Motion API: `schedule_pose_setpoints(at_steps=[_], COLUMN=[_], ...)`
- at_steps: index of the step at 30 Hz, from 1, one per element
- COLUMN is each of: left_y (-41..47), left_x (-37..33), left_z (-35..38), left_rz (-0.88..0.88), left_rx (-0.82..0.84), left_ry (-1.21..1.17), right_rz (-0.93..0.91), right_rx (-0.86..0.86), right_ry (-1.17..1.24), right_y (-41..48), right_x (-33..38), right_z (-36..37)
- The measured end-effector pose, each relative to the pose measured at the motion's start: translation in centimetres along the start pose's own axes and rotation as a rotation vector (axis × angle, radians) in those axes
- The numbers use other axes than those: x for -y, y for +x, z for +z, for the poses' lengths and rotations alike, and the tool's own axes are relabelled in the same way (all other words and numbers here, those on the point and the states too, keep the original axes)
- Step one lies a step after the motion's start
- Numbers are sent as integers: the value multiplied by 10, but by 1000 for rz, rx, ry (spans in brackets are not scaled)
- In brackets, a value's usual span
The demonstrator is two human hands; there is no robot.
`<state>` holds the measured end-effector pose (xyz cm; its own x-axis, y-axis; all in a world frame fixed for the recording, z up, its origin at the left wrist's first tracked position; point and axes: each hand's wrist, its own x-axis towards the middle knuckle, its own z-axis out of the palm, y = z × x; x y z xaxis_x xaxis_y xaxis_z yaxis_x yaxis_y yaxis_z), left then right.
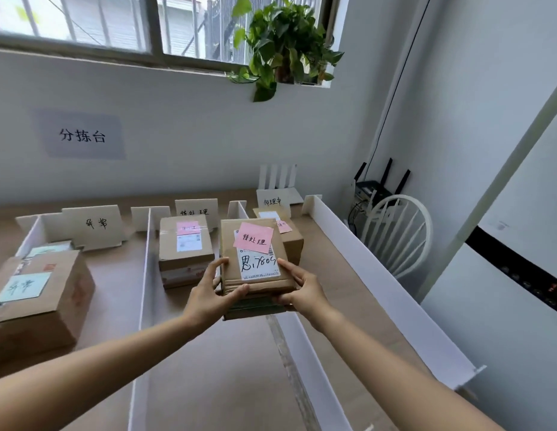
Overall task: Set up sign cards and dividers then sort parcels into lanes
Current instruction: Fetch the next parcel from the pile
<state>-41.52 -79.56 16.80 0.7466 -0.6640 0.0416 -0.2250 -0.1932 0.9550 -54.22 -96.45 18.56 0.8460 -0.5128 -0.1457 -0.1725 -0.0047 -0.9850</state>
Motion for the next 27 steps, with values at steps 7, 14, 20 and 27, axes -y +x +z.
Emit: schedule_pose_setpoints(at_steps=[7,14,20,27], left_y=[41,71,77,83], left_x=[47,94,128,161], left_z=[-1,17,30,52], left_rz=[-118,-253,-309,-350], left_rx=[-11,-10,-37,-118], left_ry=[-5,-84,-169,-141], right_rz=[72,196,216,275], right_rx=[43,61,80,1], right_ry=[-6,-3,-36,-88], right_y=[69,114,128,140], right_x=[-36,-82,-103,-132], right_z=[3,8,19,29])
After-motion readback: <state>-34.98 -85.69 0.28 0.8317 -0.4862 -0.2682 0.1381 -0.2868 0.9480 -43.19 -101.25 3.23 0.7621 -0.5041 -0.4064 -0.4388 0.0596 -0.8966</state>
